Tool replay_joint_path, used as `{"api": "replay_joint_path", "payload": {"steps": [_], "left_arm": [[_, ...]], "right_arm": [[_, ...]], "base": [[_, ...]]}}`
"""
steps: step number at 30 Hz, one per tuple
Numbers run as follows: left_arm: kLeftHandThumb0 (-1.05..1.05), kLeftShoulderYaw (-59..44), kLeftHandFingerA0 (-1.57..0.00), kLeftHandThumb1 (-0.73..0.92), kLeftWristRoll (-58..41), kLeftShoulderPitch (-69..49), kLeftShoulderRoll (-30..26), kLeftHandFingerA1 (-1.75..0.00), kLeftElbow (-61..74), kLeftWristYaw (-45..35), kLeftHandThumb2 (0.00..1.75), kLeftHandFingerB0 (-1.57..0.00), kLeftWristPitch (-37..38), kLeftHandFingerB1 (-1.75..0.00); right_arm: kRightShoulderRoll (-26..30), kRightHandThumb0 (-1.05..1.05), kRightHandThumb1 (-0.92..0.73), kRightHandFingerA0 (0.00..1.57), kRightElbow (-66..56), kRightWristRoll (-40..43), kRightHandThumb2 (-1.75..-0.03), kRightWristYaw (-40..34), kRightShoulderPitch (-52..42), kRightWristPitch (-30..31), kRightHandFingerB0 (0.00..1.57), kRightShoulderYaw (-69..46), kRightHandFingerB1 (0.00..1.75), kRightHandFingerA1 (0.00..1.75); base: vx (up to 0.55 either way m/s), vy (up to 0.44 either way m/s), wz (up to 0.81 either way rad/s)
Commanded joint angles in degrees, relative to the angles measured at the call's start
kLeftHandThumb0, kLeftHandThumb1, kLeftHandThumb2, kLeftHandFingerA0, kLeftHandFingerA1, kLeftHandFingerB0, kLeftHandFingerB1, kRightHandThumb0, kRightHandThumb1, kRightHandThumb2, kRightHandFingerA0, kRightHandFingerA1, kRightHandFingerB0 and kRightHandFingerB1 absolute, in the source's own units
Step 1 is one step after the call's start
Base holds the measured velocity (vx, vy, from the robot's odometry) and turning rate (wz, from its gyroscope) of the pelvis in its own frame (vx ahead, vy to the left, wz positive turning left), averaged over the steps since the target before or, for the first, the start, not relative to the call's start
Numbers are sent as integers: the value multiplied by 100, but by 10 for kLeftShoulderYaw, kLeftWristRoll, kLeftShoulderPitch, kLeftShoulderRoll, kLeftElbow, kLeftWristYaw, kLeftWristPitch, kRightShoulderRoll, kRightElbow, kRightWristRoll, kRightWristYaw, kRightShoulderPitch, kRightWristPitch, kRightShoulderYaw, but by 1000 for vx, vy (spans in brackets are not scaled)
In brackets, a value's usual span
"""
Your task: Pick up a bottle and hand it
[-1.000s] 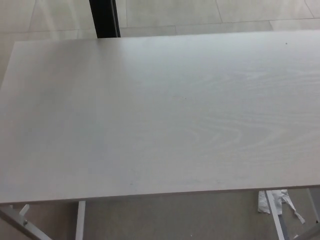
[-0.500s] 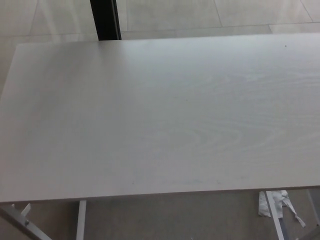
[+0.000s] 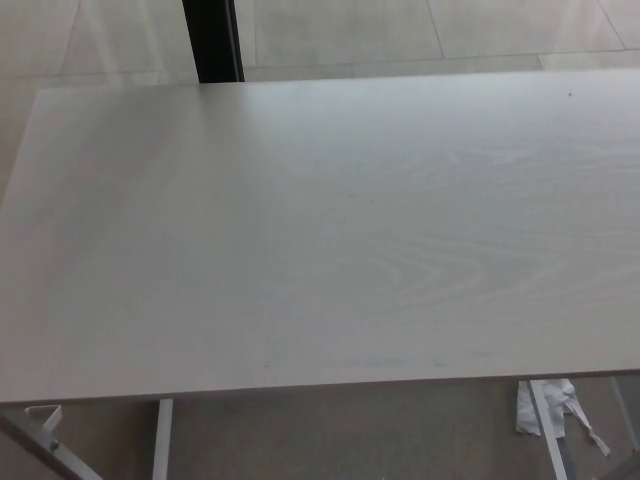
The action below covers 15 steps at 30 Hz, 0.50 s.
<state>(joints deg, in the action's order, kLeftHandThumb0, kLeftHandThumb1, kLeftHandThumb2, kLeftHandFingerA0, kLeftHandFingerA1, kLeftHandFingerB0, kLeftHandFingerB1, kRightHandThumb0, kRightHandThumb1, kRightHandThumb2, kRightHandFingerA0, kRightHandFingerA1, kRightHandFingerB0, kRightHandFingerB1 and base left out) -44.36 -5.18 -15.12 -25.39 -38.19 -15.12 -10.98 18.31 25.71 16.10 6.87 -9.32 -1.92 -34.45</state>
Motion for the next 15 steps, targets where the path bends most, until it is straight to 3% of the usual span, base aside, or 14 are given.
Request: {"api": "replay_joint_path", "payload": {"steps": [1,3,10,11,13,14,15], "left_arm": [[-87,11,-71,56,-43,21,-30,-72,-12,-36,58,-54,38,-61],[-88,12,-69,55,-50,25,-34,-73,-8,-35,58,-49,30,-64],[-88,25,-69,54,-64,34,-33,-71,-11,-34,58,-54,23,-59],[-86,41,-75,54,-51,28,-31,-69,-13,-37,57,-68,37,-54],[-84,65,-78,52,-42,18,-28,-69,-18,-43,58,-69,54,-54],[-88,71,-81,53,-40,7,-28,-68,-7,-38,57,-71,60,-55],[-85,59,-80,52,-59,8,-25,-66,-15,-37,56,-66,60,-55]], "right_arm": [[16,-60,-48,41,-2,6,-95,8,-7,-21,30,-7,62,72],[15,-60,-48,44,3,8,-94,10,-7,-26,29,-9,61,73],[18,-60,-49,41,4,4,-95,10,-11,-30,27,-7,61,72],[19,-60,-48,41,4,4,-95,11,-12,-31,28,-9,61,72],[23,-60,-48,41,10,4,-94,12,-13,-31,28,-11,61,72],[23,-58,-66,43,15,5,-62,18,-15,-38,28,-10,56,75],[26,-59,-49,46,23,-1,-95,21,-15,-47,26,-7,60,75]], "base": [[0,0,0],[0,0,0],[0,0,0],[0,0,0],[0,0,0],[0,0,0],[0,0,0]]}}
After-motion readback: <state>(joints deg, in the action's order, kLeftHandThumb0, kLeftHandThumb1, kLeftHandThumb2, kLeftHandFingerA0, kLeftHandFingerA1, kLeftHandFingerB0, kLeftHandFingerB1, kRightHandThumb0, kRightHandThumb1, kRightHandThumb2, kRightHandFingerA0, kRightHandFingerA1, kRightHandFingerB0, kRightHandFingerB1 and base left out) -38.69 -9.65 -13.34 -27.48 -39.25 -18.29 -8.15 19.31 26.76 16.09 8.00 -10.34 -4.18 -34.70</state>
